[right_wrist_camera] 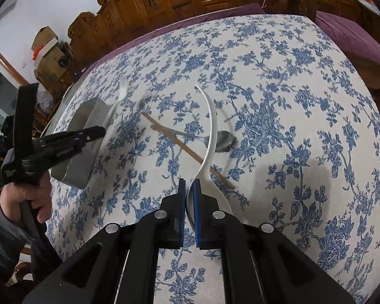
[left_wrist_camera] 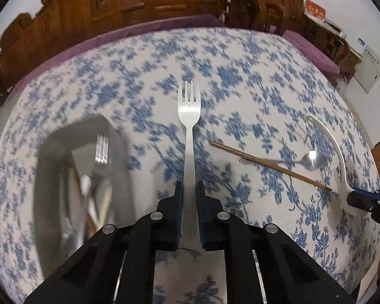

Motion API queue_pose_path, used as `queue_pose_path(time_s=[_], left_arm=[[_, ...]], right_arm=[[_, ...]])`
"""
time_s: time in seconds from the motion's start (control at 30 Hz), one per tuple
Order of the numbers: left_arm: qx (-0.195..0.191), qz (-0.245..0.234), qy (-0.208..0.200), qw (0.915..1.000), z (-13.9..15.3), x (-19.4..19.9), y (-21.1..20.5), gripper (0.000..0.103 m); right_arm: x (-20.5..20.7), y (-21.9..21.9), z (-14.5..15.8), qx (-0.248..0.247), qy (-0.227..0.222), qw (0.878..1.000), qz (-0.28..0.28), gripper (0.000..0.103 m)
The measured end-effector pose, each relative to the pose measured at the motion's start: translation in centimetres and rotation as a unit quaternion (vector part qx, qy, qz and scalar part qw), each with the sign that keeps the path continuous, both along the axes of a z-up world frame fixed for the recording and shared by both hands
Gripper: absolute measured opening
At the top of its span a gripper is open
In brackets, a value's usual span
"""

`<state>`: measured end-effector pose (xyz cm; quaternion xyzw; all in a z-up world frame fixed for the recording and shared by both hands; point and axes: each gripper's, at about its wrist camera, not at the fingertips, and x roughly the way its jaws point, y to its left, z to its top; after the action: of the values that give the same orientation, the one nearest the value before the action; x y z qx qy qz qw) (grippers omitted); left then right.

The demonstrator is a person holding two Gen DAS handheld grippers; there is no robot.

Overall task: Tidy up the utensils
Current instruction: 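Grasp a metal fork with the left gripper while the right gripper holds the white spoon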

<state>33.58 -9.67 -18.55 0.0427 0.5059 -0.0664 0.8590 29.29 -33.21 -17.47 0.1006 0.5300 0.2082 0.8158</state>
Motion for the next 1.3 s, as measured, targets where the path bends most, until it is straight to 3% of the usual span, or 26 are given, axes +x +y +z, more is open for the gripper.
queue_pose_path(time_s=[0.33, 0.7, 1.0, 1.3], left_arm=[[-0.012, -0.002, -0.036, 0.9993, 4.0, -2.0, 2.3, 0.010], [-0.029, -0.004, -0.051, 0.9983, 5.6, -4.7, 5.5, 0.010], [-0.033, -0.006, -0.043, 0.9985, 5.3, -5.9, 8.5, 0.010], [-0.029, 0.004, -0.015, 0.9995, 2.9, -6.5, 11.9, 0.010]], right_arm=[[-0.5, 3.1, 2.5, 0.000, -0.026, 1.000, 0.015, 0.007], [-0.9, 7.7, 4.5, -0.015, -0.047, 0.998, 0.035, 0.007], [-1.1, 11.7, 5.3, -0.025, -0.053, 0.997, 0.058, 0.007], [-1.1, 15.3, 5.3, -0.025, -0.053, 0.995, 0.085, 0.007]])
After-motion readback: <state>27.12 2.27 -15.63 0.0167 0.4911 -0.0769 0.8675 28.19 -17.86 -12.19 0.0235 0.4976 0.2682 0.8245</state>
